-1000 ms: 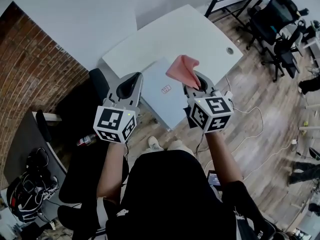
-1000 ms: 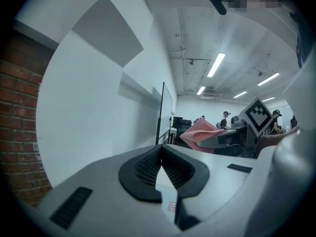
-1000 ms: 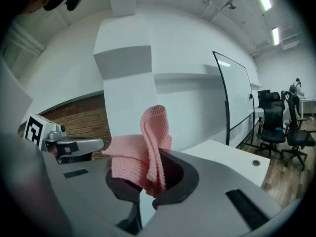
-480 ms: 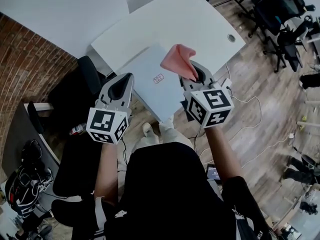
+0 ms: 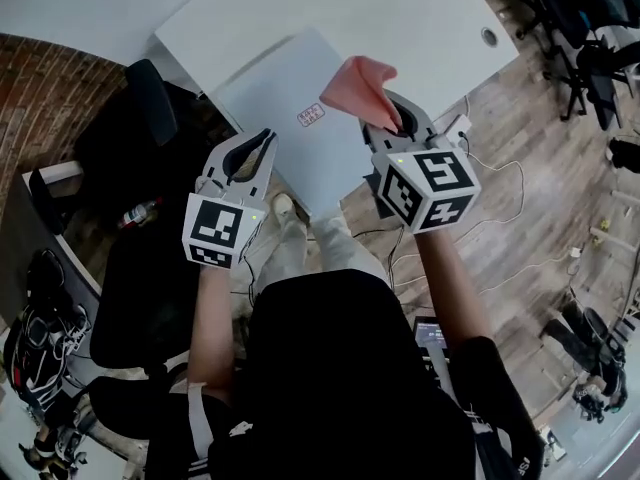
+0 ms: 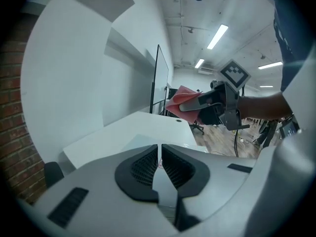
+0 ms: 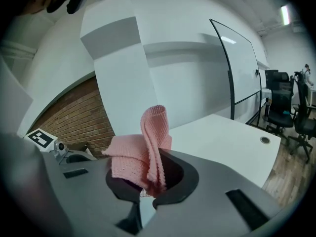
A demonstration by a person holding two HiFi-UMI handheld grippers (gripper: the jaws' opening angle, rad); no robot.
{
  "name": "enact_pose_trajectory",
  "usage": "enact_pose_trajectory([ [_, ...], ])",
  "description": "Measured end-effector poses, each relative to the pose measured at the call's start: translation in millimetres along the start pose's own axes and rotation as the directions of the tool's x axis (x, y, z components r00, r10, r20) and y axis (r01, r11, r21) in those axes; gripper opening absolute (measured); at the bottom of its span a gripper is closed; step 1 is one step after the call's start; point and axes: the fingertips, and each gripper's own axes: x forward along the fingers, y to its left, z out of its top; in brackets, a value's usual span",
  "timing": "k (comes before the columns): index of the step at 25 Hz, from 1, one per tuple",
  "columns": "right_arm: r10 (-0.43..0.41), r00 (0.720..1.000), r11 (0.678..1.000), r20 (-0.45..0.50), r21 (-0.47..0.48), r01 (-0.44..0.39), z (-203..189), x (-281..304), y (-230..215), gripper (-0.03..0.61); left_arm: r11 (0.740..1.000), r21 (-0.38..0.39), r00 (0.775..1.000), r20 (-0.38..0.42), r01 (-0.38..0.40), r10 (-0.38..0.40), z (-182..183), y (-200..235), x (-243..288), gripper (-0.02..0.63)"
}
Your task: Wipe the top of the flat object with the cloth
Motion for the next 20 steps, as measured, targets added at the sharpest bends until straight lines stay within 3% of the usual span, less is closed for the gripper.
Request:
enact_pose_trajectory([
  [7,0.023,0.998,1.000,-0.062,0.006,-0.023,-35,22,-9,0.044,1.000,-0.016,0.998,-0.061,0.004,-0.005,-37,-4,25,0.015],
  [12,0.023,0.995,1.000,-0.095,-0.001,-0.024,-51,30,-19,0.044,0.997,-0.076,0.995,-0.099,-0.013,0.006,-61,1,37,0.034],
  [20,0.031,0.988,1.000,-0.151,0.001,-0.032,-80,39,-24,0.044,1.000,-0.017,0.985,-0.170,0.009,-0.011,-85,-1,52,0.172],
])
